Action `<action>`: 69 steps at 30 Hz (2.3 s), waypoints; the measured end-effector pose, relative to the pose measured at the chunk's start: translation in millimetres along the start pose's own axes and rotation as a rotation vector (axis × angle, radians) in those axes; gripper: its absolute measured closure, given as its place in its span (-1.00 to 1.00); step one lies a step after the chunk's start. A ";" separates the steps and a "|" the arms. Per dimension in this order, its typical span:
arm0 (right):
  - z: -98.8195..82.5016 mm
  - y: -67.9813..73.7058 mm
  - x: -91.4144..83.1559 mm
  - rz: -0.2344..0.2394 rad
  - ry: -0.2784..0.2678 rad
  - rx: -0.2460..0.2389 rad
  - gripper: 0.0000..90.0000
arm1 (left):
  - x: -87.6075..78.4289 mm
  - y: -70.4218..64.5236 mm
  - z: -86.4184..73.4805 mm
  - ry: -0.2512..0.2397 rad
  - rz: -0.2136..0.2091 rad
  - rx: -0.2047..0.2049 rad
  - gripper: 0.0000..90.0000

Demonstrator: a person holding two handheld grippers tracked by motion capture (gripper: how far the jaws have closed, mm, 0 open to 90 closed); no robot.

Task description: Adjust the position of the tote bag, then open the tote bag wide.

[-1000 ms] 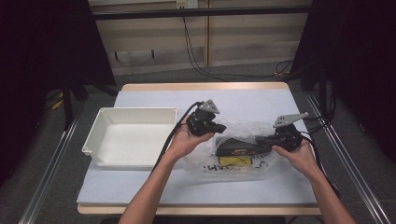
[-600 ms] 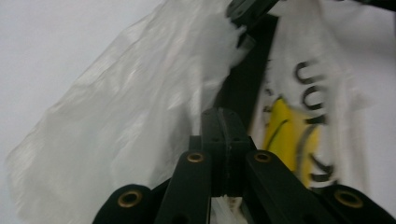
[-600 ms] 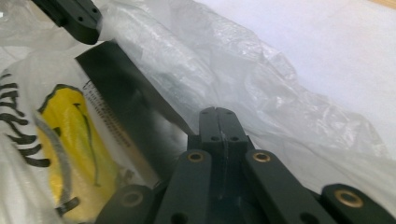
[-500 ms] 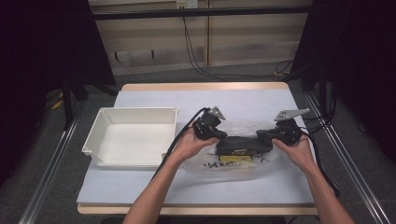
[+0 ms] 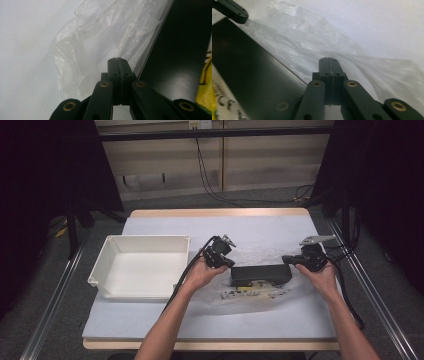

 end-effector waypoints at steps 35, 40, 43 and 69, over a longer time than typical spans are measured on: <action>-24.4 -16.4 -21.3 -0.049 -0.069 0.052 0.82 | 5.2 -5.1 -5.5 -0.037 0.036 -0.034 0.91; -19.7 -3.7 -30.6 -0.019 -0.094 0.031 0.67 | -5.7 -2.0 -0.6 -0.085 0.050 -0.037 0.76; -19.1 3.8 -39.6 0.008 -0.107 0.025 0.51 | -13.0 -3.2 3.1 -0.125 0.039 -0.028 0.66; -63.6 63.8 -97.7 0.040 -0.226 0.012 -0.27 | -48.5 -43.0 22.2 -0.258 0.025 0.074 0.22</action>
Point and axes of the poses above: each handheld gripper's, and its own axes: x roughly forward along the jaws, z roughly out of its top, y roughly to its left, the point moved 9 cm from there along x, roughly forward along the jaws, and after that the axes turned 10 degrees about x, right-handed, at the moved point
